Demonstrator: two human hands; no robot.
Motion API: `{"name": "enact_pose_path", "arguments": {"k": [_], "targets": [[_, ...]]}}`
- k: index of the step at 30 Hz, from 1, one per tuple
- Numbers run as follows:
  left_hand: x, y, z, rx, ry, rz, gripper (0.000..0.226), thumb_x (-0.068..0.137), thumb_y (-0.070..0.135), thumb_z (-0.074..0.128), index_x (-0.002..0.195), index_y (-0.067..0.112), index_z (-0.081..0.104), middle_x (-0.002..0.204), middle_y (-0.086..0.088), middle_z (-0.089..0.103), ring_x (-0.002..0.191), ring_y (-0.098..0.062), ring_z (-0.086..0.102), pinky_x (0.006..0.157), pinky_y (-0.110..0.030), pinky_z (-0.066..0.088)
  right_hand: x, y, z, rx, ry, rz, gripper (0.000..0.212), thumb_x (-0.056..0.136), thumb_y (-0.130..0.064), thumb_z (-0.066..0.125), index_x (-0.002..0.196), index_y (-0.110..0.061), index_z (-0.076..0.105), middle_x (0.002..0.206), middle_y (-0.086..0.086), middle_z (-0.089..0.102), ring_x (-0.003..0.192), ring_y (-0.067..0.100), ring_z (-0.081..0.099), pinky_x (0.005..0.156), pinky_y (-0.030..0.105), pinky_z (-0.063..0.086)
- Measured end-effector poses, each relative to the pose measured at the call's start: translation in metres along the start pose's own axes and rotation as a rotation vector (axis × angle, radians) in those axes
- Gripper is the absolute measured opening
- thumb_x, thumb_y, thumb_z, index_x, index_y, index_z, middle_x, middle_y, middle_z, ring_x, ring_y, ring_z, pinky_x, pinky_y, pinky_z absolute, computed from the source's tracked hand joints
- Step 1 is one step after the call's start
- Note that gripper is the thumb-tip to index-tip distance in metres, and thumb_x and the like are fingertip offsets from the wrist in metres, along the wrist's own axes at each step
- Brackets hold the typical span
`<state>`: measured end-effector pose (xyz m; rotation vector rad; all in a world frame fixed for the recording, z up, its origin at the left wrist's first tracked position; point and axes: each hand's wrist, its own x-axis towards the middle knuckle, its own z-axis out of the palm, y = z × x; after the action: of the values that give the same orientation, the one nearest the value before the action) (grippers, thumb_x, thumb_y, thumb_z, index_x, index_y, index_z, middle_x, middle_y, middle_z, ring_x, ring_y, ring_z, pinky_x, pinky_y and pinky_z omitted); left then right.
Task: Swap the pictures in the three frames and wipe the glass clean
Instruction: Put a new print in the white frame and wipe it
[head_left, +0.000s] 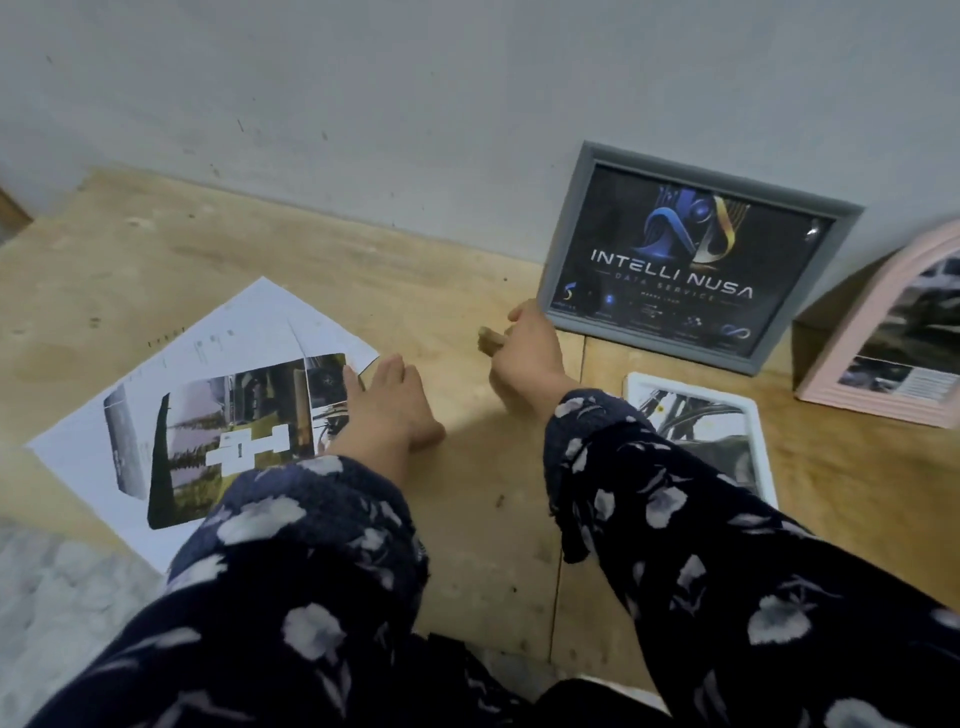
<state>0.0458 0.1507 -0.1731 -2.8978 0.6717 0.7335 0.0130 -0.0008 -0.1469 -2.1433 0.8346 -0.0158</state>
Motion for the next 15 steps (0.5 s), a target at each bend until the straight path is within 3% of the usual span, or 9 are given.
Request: {"name": "enact_pose_path", "arguments": {"k": [1,3,5,9,12,15], "targets": [[-0.002,0.008,0.003,-0.004,0.026,0.016,0.084,0.085,0.045,0.054,0.151,0.011,0.016,0.161,-0.003,0.0,0.149,-0.018,-0.002,0.115,-0.06,-0.006,-0.003,0.002,-0.014,0.023,0.022,0.001,0.029,0.085,-0.002,0.051,0.112,-0.014,0.05,0.104,-0.006,0.055,0.087,0.011,0.055,0.076,0.029,0.048],[-0.006,0.031,0.008,0.0,0.069,0.092,0.081,0.089,0.045,0.049,0.153,0.012,0.01,0.162,-0.003,-0.008,0.149,-0.019,-0.008,0.115,-0.061,-0.004,-0.01,0.01,-0.045,0.004,0.109,-0.025,0.016,0.086,-0.007,0.051,0.091,-0.011,0.066,0.085,-0.002,0.058,0.082,0.018,0.054,0.068,0.024,0.044],[-0.012,0.062,0.013,-0.002,0.086,0.19,0.081,0.093,0.053,0.043,0.154,0.014,0.007,0.162,-0.002,-0.01,0.149,-0.02,-0.009,0.115,-0.06,-0.004,-0.013,0.022,-0.071,0.032,0.194,-0.009,0.024,0.084,-0.005,0.048,0.078,-0.013,0.07,0.073,0.001,0.058,0.075,0.021,0.053,0.065,0.023,0.043],[-0.04,0.119,0.033,-0.086,0.138,0.375,0.084,0.093,0.065,0.029,0.154,0.014,0.003,0.162,-0.001,-0.009,0.148,-0.016,-0.012,0.115,-0.059,-0.008,-0.018,0.051,-0.113,-0.091,0.306,0.004,0.035,0.085,-0.004,0.046,0.104,-0.021,0.071,0.103,0.005,0.067,0.092,0.023,0.059,0.081,0.029,0.047],[-0.066,0.148,0.061,-0.114,0.121,0.473,0.098,0.084,0.078,0.02,0.154,0.014,-0.003,0.161,0.0,-0.014,0.147,-0.015,-0.017,0.114,-0.057,-0.014,-0.026,0.078,-0.128,-0.269,0.33,-0.123,0.039,0.085,-0.001,0.047,0.111,-0.023,0.065,0.111,0.005,0.067,0.099,0.028,0.061,0.078,0.031,0.045],[-0.085,0.166,0.085,-0.054,0.147,0.496,0.123,0.06,0.093,-0.004,0.153,0.013,-0.007,0.161,-0.001,-0.014,0.147,-0.017,-0.018,0.113,-0.058,-0.016,-0.028,0.114,-0.118,-0.418,0.197,-0.193,0.049,0.085,0.002,0.044,0.122,-0.025,0.061,0.121,0.006,0.064,0.108,0.03,0.059,0.084,0.032,0.046]]}}
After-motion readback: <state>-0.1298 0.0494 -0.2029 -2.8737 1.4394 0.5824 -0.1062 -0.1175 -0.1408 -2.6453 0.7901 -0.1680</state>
